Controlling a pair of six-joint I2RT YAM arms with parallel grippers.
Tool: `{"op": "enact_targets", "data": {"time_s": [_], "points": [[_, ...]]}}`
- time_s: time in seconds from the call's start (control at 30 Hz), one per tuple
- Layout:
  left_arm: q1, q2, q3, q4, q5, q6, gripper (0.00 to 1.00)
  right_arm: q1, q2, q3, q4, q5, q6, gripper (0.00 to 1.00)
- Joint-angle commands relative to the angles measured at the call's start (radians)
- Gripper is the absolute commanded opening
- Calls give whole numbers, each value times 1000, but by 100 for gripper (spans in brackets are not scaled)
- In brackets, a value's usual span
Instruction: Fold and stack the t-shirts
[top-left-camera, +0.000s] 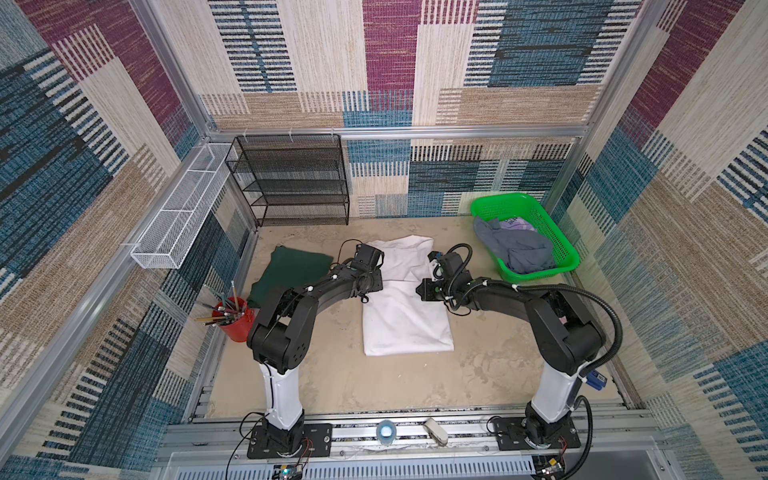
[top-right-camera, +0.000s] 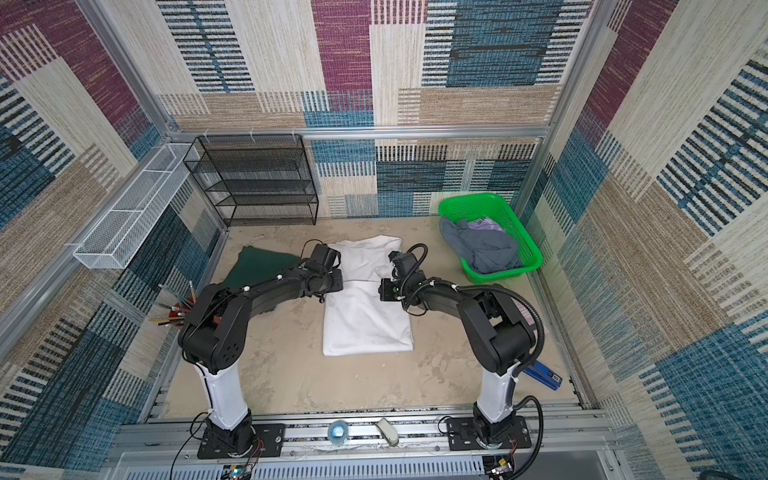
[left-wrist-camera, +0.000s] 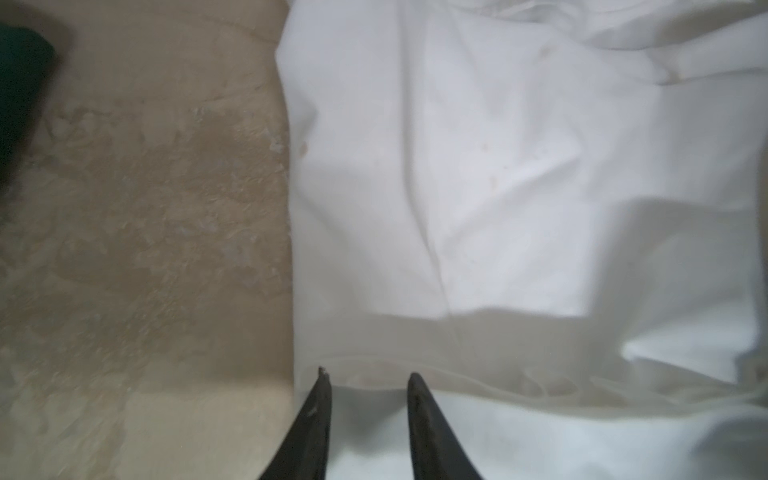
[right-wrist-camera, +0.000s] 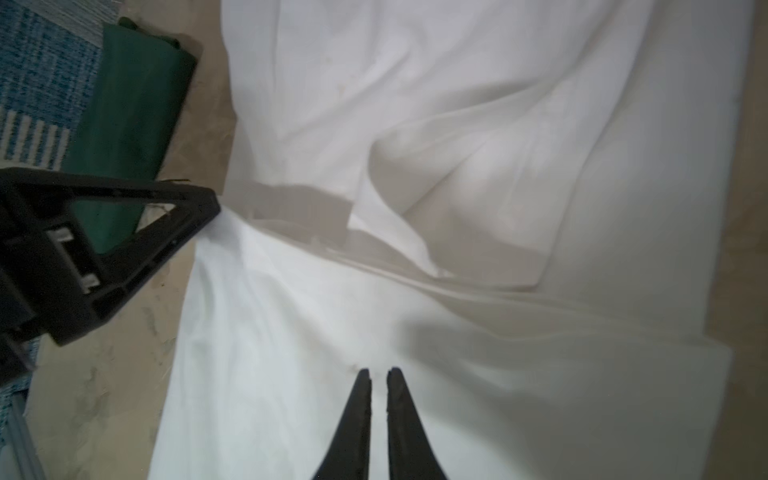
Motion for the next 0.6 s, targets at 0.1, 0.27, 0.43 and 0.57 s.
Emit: {"op": "enact_targets", "data": {"time_s": [0.1,0.27,0.43,0.57], "points": [[25,28,-11,-18,30,-50,33,-41,44,-19,67,-10,-30,12],[42,18,-7,-28,19,-25,33,-43,-10,-41,43,3,-53,15],[24,-157,-130,-73,47,-29,38,-43,-208,-155,4,53,-44,39],[-25,-289,-289,-148,187,-84,41,-42,-341,-284,-86,3,-11,49]]}}
